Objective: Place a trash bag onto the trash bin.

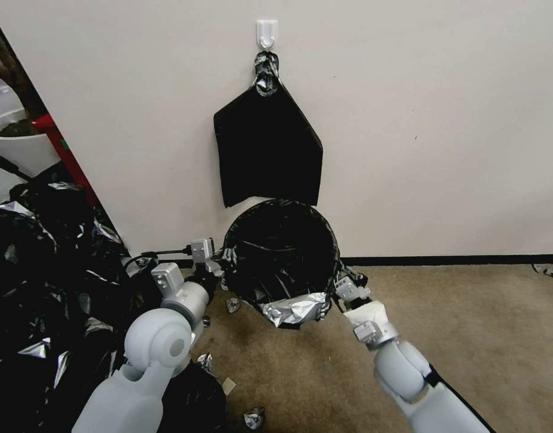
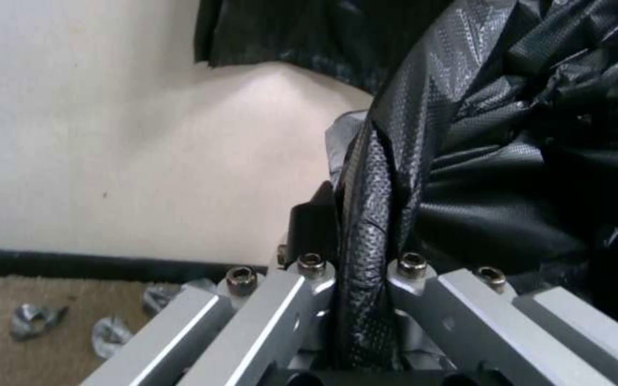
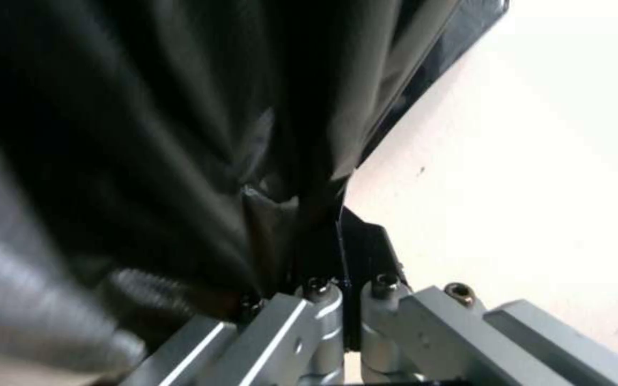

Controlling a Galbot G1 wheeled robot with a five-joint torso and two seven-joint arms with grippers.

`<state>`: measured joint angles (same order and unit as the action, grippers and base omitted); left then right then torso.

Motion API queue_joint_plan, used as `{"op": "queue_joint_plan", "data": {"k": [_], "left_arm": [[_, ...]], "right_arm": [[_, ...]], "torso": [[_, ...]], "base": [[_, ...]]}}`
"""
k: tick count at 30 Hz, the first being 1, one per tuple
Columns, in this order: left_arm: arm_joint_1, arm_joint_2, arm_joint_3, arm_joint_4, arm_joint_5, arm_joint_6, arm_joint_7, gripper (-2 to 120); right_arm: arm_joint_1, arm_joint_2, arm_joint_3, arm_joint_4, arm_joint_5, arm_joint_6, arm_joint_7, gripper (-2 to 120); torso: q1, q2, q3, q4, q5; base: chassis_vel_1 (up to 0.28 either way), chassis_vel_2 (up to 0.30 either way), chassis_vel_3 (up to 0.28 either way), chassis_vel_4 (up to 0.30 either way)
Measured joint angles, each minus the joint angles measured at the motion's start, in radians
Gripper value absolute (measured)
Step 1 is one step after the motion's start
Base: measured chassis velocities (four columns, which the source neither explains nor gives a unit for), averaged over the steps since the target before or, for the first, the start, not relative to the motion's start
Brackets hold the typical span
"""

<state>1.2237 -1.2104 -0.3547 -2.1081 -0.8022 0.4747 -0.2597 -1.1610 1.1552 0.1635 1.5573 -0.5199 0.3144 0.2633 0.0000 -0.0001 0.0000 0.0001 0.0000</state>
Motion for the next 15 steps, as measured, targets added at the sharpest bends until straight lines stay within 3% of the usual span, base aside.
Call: {"op": "queue_joint_plan", "data": {"k": [5,8,15], "left_arm": [[-0.01,-0.005,-0.005,0.009,-0.034,0.014,-0.031,3],[-0.016,-0.015,-0.006,0.019,-0.066,0.022,-0.055,3],[-0.019,-0.039,-0.004,0.029,-0.091,0.02,-0.071,3]], "right_arm": [[0.016,0.037,0.014,-0.062,-0.115,0.05,0.07,0],[0.013,0.075,0.013,-0.067,-0.185,0.039,0.118,3],[-0.022,0.116,-0.019,-0.027,-0.209,-0.017,0.141,9]], "torso": [[0.0,0.0,0.0,-0.0001,0.0],[0.0,0.0,0.0,0.0,-0.0001],[0.0,0.0,0.0,0.0,-0.0001]], "base": [[0.0,0.0,0.0,0.0],[0.0,0.0,0.0,0.0],[0.0,0.0,0.0,0.0]]}}
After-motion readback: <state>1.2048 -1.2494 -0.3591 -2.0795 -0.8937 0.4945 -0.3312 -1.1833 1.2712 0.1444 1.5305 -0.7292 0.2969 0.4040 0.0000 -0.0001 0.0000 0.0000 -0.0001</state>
